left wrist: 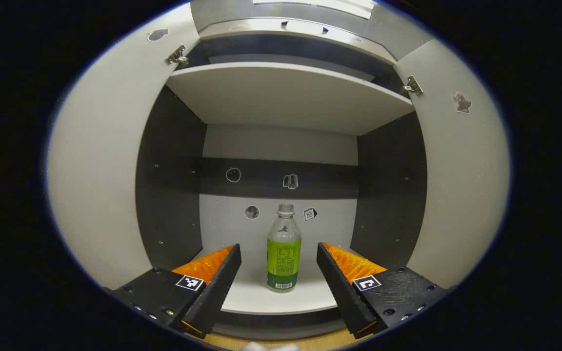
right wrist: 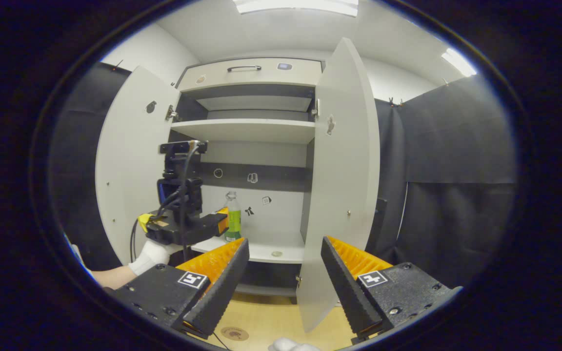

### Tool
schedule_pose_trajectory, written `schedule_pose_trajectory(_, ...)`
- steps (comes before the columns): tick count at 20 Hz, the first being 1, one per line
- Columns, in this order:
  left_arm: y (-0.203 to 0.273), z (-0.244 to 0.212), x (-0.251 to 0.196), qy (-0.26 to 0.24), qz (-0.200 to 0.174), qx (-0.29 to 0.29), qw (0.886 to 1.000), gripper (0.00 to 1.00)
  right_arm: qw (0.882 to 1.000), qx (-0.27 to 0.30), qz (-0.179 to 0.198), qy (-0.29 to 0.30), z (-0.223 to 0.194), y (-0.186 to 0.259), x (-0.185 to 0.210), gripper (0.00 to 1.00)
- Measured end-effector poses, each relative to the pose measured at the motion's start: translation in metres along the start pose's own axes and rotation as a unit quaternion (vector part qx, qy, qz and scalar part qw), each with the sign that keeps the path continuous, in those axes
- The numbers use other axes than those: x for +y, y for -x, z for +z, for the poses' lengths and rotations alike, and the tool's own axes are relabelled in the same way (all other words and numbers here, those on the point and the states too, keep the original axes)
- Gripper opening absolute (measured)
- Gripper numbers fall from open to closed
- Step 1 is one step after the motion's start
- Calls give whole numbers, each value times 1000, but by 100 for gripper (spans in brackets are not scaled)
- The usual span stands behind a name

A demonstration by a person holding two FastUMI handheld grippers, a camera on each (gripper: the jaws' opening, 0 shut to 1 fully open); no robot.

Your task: Grasp the bottle in the cabinet with the left hand and place it on the coaster, then close the right door with the right hand and the left door with the left hand.

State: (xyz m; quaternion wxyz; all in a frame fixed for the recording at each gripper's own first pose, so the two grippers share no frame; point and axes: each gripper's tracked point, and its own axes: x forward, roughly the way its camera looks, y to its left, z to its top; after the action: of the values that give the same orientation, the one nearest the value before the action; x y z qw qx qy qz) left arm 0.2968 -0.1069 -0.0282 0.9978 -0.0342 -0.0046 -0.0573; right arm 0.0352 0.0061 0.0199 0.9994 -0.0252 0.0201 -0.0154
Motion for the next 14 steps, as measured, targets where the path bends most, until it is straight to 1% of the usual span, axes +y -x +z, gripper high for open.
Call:
schedule_pose_trajectory(4, -53, -24, -3, 3, 12, 14, 1000, 95, 1000, 12, -1, 12, -6, -4, 7, 97)
schedule_pose_trajectory(6, -70, -32, -3, -4, 18, 19, 1000, 95, 1000, 19, -2, 14, -9, -6, 8, 98)
schedule_pose_trajectory(11, -100, -58, -1, 2, 25, 45, 999, 95, 999, 31, -8, 16, -20, -8, 4, 97)
schedule_pose_trajectory(14, -104, -65, -2, -5, 25, 57, 998, 95, 999, 29, -11, 16, -19, -7, 1, 96)
